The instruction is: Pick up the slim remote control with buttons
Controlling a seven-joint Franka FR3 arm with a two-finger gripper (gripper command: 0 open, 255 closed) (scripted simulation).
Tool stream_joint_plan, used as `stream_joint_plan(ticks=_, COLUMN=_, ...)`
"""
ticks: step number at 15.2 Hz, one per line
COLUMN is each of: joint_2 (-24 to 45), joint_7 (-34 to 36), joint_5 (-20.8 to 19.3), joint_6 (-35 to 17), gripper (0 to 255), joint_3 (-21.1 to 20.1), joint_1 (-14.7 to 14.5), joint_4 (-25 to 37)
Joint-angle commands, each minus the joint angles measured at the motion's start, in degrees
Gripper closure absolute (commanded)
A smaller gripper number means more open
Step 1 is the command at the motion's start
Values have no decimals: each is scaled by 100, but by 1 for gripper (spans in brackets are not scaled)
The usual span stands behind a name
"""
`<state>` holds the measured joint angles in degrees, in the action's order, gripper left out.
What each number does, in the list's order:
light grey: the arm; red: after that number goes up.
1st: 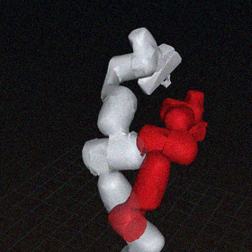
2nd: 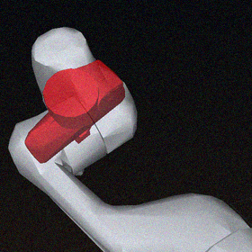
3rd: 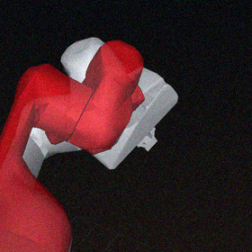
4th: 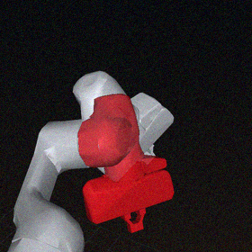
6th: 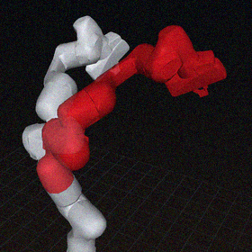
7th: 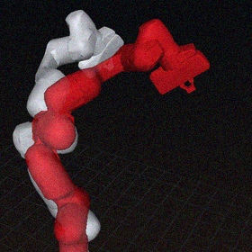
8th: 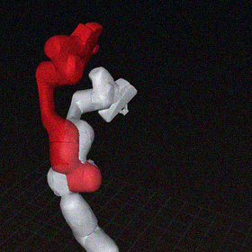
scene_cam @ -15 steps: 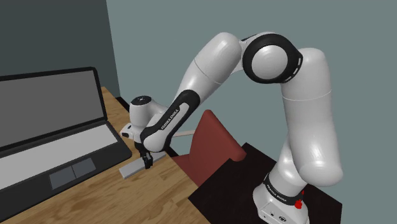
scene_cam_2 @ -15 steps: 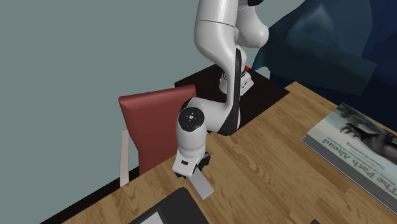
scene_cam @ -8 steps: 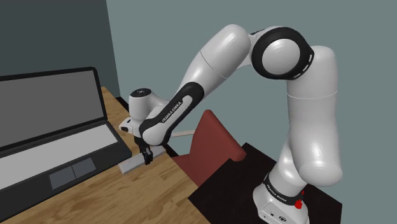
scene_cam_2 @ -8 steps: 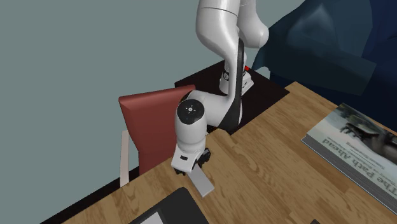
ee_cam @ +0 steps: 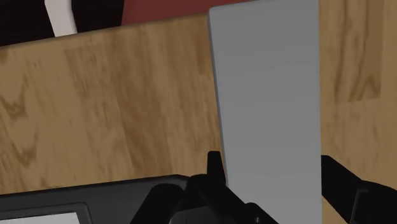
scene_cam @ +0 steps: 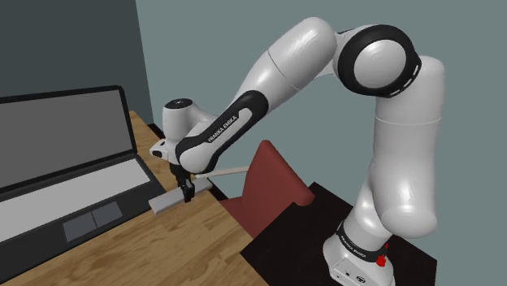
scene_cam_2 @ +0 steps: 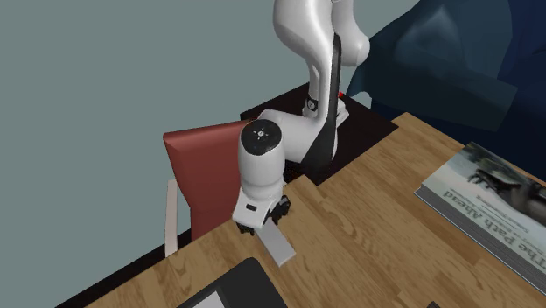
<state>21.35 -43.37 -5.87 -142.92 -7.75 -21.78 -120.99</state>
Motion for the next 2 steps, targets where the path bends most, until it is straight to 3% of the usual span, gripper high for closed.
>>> stream_joint_plan(ticks=1, joint_2=-95, joint_7=-9, joint_5=21, joint_6=69, gripper=255, joint_3=-14, joint_1=5, joint_4=-25)
stream_joint_plan(ticks=2, joint_2=-94, joint_7=-9, joint_5=21, joint_6=70, gripper=255, joint_3=-14, joint_1=5, joint_4=-24)
